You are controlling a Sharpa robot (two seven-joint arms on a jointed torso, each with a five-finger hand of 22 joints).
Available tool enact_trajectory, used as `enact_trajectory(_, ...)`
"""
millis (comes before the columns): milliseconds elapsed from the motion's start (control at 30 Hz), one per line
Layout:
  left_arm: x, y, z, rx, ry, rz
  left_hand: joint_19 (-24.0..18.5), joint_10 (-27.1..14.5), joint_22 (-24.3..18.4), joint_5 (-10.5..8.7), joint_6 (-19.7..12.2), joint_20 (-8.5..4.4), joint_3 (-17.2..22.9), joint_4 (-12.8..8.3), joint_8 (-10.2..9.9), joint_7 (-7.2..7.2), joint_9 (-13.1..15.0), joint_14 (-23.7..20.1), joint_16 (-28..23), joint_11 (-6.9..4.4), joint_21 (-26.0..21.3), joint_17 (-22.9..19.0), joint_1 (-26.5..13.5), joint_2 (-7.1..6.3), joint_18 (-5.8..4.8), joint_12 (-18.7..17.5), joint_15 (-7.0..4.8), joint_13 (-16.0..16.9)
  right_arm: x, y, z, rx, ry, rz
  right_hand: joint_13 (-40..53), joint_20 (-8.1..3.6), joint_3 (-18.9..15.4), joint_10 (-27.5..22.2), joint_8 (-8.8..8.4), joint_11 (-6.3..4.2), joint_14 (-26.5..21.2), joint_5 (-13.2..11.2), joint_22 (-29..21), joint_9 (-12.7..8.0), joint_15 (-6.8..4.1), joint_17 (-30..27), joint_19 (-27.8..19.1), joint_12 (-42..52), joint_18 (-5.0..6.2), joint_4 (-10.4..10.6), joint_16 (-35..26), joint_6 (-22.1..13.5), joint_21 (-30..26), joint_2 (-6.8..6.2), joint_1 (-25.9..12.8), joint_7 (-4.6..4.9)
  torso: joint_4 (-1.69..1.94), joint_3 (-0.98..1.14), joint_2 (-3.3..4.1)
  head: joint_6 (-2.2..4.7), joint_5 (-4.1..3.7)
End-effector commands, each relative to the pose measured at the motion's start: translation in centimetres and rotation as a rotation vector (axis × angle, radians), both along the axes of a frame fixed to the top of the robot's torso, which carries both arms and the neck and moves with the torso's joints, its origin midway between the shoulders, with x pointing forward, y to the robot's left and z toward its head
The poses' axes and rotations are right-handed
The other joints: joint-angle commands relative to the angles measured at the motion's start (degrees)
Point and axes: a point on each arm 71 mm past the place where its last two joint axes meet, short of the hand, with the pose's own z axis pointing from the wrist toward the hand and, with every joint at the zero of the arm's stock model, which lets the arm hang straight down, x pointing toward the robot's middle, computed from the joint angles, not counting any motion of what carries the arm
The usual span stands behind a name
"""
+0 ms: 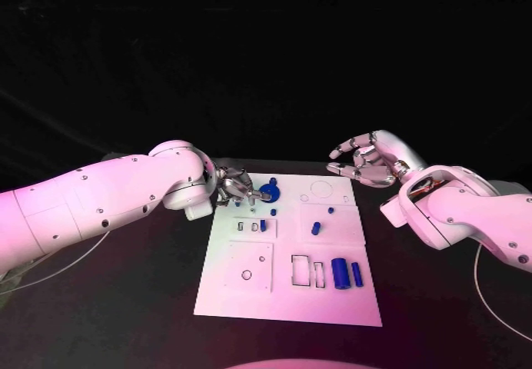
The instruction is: Assemble the parts on the task board
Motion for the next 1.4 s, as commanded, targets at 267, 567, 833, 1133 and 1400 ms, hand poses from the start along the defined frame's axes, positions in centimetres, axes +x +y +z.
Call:
enact_trajectory(267,0.3,-0.5,-0.8,0.152,0.060,-0.060,0.2,-0.7,0.3,-0.09,-0.6,-0.24,-0.6,0.0,0.4,0.04,0.2,3.9,-0.1,-0.14,0.4,8.8,0.0,0.54,-0.95,-0.5,-0.23,-0.5,0.2,0.1,-0.3,-0.018,0.012,0.007,1.2,-0.41,0.3,0.0,0.20,-0.36,4.8,0.3,12.6,0.0,-0.35,10.8,3.9,0.0,0.21,0.1,-0.3,-0.5,-0.3,-0.37,-0.6,0.11,-0.08,-0.05,0.14,-0.66,0.27)
enact_trajectory(567,0.5,-1.5,-1.6,0.169,0.080,-0.072,0.2,-1.0,0.6,-0.05,-0.8,-0.21,-0.8,0.0,0.5,0.08,0.5,3.9,-0.1,-0.10,0.6,8.9,0.2,0.75,-1.00,-0.6,-0.20,-0.6,0.2,0.4,-0.4,-0.017,0.012,0.010,1.0,-0.41,0.6,-0.1,0.36,-0.36,4.8,1.2,12.5,0.1,-0.34,10.7,3.8,-0.2,0.26,0.0,-0.4,-0.8,-0.5,-0.43,-0.6,0.11,-0.13,-0.13,0.28,-0.96,0.18)
enact_trajectory(833,0.5,-2.0,-2.0,0.167,0.095,-0.081,0.3,-1.1,0.7,-0.04,-0.9,-0.20,-0.8,0.0,0.5,0.09,0.5,3.9,-0.1,-0.09,0.6,8.9,0.2,0.82,-1.02,-0.7,-0.19,-0.7,0.3,0.5,-0.4,-0.016,0.012,0.011,0.9,-0.41,0.7,-0.2,0.38,-0.36,4.8,1.3,12.4,0.1,-0.34,10.6,3.8,-0.2,0.29,0.0,-0.4,-0.8,-0.6,-0.46,-0.6,0.11,-0.20,-0.10,0.30,-1.35,0.11)
enact_trajectory(1133,0.2,-2.3,-2.2,0.172,0.117,-0.104,0.3,-1.3,1.0,0.01,-1.2,-0.14,-1.0,-0.2,0.9,0.10,1.0,3.9,0.0,-0.06,0.9,9.0,1.1,1.10,-1.06,-0.7,-0.15,-0.8,0.3,0.6,-0.5,-0.010,-0.002,0.009,1.1,-0.43,1.1,0.0,0.63,-0.40,4.8,2.3,12.5,0.1,-0.37,10.8,3.9,0.0,0.25,0.0,-0.3,-0.8,-0.4,-0.56,-0.5,0.08,-0.06,-0.08,0.23,-1.63,0.00)
enact_trajectory(1400,0.2,-2.4,-2.3,0.175,0.138,-0.121,0.2,-1.5,1.2,0.04,-1.6,-0.08,-0.6,-0.1,1.1,0.13,1.4,4.0,0.0,-0.04,1.1,9.2,2.1,1.44,-1.07,-0.7,-0.11,-1.0,0.3,0.7,-0.6,-0.010,-0.001,0.010,1.0,-0.43,1.2,0.0,0.69,-0.40,4.8,2.6,12.5,0.1,-0.38,10.7,3.9,0.0,0.25,0.0,-0.4,-0.9,-0.4,-0.62,-0.5,0.08,-0.14,-0.03,0.28,-1.91,0.00)
